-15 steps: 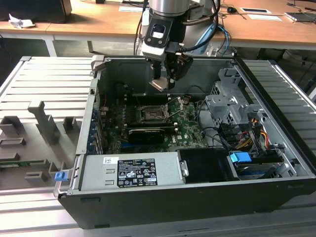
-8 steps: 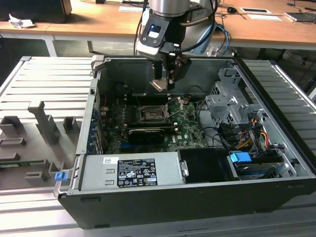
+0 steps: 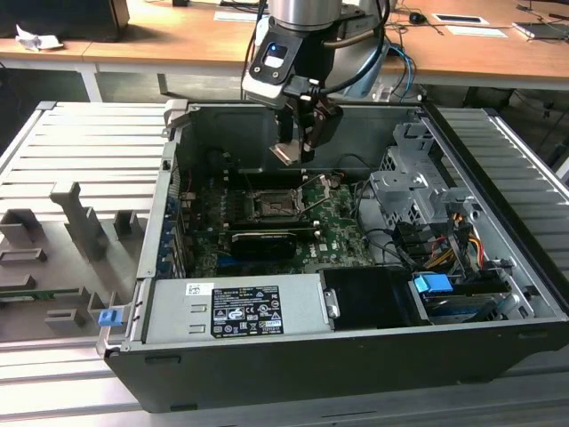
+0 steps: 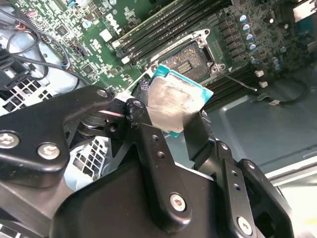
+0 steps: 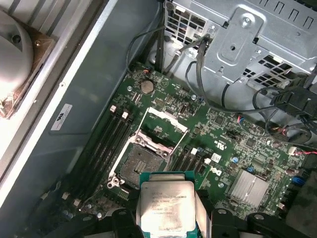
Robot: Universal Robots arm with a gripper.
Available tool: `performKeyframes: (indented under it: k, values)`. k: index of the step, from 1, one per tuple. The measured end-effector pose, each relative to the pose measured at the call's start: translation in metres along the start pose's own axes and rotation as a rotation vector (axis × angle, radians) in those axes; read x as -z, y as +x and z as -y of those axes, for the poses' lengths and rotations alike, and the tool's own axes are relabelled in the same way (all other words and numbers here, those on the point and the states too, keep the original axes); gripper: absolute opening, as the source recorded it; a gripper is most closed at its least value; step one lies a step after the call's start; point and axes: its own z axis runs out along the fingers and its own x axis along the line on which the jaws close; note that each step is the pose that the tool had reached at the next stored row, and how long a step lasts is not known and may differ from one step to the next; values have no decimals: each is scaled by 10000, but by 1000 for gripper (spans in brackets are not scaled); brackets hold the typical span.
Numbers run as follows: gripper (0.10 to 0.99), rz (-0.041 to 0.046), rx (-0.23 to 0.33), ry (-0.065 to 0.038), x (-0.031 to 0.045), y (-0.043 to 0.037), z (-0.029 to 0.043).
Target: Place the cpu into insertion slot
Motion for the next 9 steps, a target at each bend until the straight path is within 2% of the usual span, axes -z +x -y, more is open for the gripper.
performKeyframes:
  k: [9]
  values:
    - [529,25,-379,-8,-1,0,0]
